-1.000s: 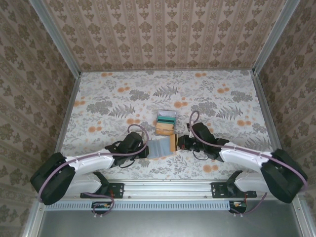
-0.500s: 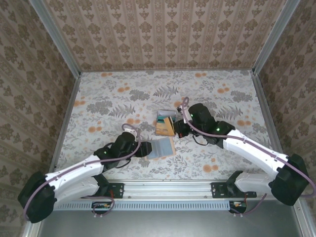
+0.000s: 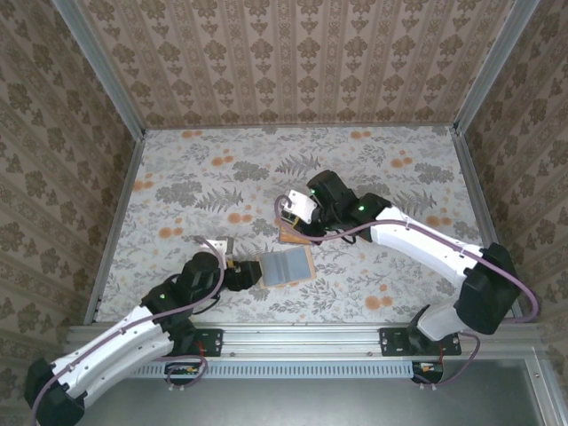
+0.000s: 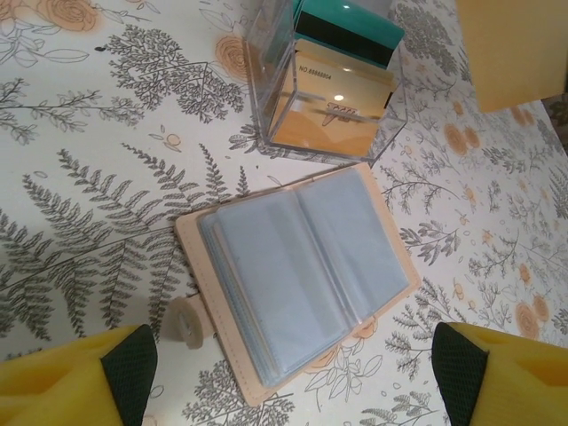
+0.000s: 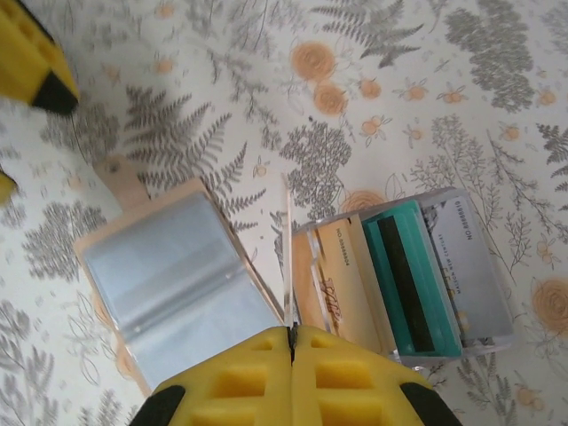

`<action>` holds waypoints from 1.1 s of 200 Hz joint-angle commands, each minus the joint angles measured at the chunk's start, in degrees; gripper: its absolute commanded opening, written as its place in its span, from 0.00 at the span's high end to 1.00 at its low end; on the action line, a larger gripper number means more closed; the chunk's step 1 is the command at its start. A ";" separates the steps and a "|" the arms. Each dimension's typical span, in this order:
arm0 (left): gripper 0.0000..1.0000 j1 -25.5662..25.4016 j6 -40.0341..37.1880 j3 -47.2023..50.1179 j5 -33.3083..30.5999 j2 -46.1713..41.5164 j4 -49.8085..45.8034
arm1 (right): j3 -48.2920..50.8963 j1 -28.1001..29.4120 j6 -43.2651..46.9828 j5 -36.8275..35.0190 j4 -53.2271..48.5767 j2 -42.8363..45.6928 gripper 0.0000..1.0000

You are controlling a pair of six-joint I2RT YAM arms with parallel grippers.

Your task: Take the credit cards out of the card holder

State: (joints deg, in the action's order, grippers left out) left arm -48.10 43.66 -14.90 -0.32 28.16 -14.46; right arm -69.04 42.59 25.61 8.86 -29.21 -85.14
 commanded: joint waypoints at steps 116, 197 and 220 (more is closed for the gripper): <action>0.14 1.51 -2.35 1.18 -0.98 -2.53 -4.07 | -9.17 -1.37 17.06 -7.24 -5.94 -14.33 1.00; 0.14 2.69 -2.70 1.18 -0.30 -2.52 -4.83 | -13.39 -2.42 16.50 -4.29 -10.19 -20.30 1.00; 0.14 2.83 -2.75 1.27 0.06 -2.65 -4.75 | -14.01 -2.76 15.76 -4.30 -10.25 -20.71 0.91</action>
State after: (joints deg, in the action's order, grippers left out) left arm -45.76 42.19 -14.20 -0.45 26.22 -18.02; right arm -80.79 40.42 41.80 3.18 -36.95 -104.79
